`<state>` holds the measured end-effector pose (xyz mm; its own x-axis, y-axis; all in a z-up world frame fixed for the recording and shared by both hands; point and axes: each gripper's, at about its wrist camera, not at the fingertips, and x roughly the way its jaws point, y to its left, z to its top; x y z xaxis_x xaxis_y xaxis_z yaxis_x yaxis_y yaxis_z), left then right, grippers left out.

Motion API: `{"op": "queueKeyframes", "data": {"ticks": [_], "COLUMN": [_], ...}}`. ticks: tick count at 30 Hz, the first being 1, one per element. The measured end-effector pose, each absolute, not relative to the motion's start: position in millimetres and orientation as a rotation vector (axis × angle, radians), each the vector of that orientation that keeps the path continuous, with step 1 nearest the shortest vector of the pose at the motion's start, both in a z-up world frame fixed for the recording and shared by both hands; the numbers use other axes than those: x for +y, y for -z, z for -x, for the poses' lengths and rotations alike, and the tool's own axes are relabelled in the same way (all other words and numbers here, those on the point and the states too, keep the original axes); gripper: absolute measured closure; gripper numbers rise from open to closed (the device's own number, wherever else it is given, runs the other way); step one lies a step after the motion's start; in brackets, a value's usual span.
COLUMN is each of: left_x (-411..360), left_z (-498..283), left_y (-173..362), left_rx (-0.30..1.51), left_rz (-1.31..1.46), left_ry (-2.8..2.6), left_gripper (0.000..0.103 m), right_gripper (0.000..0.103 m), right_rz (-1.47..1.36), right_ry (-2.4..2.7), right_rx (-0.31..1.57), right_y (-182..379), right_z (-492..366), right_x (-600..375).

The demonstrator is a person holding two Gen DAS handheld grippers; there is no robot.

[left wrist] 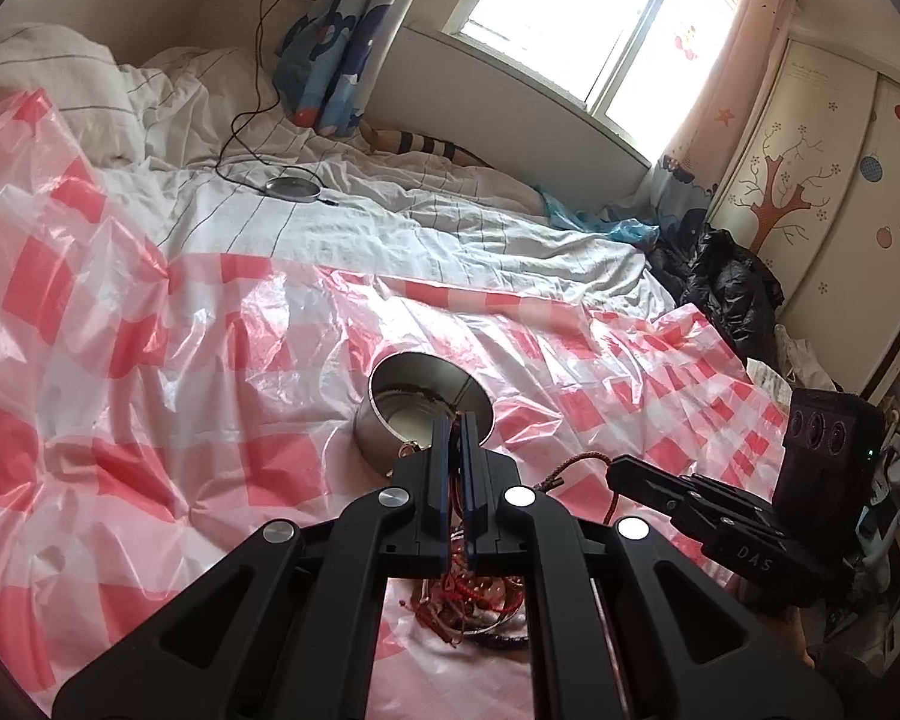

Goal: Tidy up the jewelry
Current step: 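Carry the held jewelry to the steel tin and open the left gripper, then lower the left gripper back to the pile and close on a red cord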

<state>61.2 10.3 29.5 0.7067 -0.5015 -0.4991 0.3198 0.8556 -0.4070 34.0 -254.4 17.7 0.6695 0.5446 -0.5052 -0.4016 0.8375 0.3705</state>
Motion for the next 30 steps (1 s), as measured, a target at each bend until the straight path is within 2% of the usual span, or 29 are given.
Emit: {"op": "queueKeyframes", "data": {"ticks": [8, 10, 12, 15, 17, 18, 19, 24, 30], "left_x": [-27, -39, -53, -52, -41, -33, -24, 10, 21], "left_z": [-124, -144, -169, -176, -167, -161, -154, -128, -107], "left_y": [-46, -36, -10, 18, 10, 3, -5, -25, -5], "left_rx": [0.611, 0.658, 0.798, 0.887, 0.841, 0.807, 0.772, 0.715, 0.842], "left_rz": [0.293, 0.279, 0.229, 0.167, 0.151, 0.160, 0.174, 0.227, 0.239], "left_ry": [0.519, 0.512, 0.472, 0.388, 0.347, 0.325, 0.300, 0.262, 0.334], "left_gripper": [0.100, 0.099, 0.097, 0.088, 0.074, 0.056, 0.043, 0.041, 0.039], "right_gripper": [0.099, 0.099, 0.099, 0.099, 0.099, 0.099, 0.099, 0.099, 0.098], "right_rz": [-0.307, -0.322, -0.337, -0.349, -0.350, -0.346, -0.342, -0.337, -0.223], "right_ry": [-0.428, -0.417, -0.412, -0.412, -0.424, -0.429, -0.437, -0.478, -0.431], "right_rx": [0.596, 0.597, 0.601, 0.607, 0.609, 0.610, 0.611, 0.626, 0.767], "right_y": [-22, -21, -19, -19, -21, -22, -24, -26, 9], "right_z": [-44, -49, -55, -66, -77, -83, -90, -126, -150], "right_x": [-289, -295, -300, -302, -297, -293, -288, -255, -220]}}
